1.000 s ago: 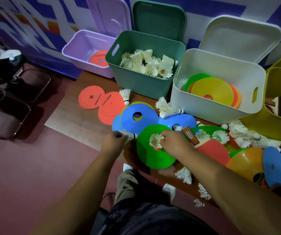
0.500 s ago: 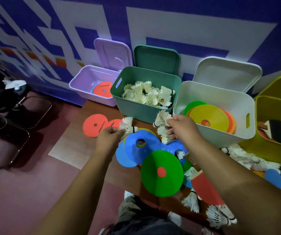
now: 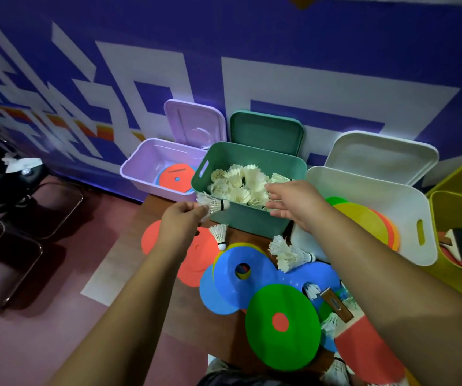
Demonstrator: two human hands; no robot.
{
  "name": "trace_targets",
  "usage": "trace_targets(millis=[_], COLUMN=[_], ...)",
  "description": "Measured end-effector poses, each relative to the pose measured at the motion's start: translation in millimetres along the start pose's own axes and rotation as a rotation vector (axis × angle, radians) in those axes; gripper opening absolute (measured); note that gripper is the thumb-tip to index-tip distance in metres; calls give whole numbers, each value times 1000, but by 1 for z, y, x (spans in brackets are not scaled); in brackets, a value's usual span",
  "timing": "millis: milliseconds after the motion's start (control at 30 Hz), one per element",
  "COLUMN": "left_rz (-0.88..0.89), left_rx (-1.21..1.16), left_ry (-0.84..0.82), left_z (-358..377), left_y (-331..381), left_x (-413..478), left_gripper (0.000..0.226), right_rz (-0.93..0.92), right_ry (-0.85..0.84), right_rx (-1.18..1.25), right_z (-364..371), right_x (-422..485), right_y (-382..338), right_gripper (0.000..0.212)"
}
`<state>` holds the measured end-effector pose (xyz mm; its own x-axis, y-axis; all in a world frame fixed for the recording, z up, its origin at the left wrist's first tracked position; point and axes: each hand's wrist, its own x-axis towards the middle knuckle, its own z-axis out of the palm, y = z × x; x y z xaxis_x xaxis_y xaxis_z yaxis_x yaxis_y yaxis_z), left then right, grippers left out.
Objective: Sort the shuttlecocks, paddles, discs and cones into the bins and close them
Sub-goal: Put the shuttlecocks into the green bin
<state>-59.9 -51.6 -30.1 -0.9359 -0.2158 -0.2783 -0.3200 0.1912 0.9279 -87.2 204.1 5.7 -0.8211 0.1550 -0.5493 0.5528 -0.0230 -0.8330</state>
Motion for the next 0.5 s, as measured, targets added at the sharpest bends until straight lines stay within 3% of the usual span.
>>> trace_targets(millis=[100,300,500], left_rz=[28,176,229], left_rx=[29,232,331], left_ry=[-4,11,1], left_z=[-1,10,39], left_y=[7,33,61], left_x=[16,57,86], left_gripper=[32,23,23], right_rz=[-10,-18,-12], right_ry=[34,24,58], right_rx=[-101,-273,-241], right_z=[8,8,0], right_x=[2,-14,-16], right_y=[7,29,35], right_gripper=[18,15,14])
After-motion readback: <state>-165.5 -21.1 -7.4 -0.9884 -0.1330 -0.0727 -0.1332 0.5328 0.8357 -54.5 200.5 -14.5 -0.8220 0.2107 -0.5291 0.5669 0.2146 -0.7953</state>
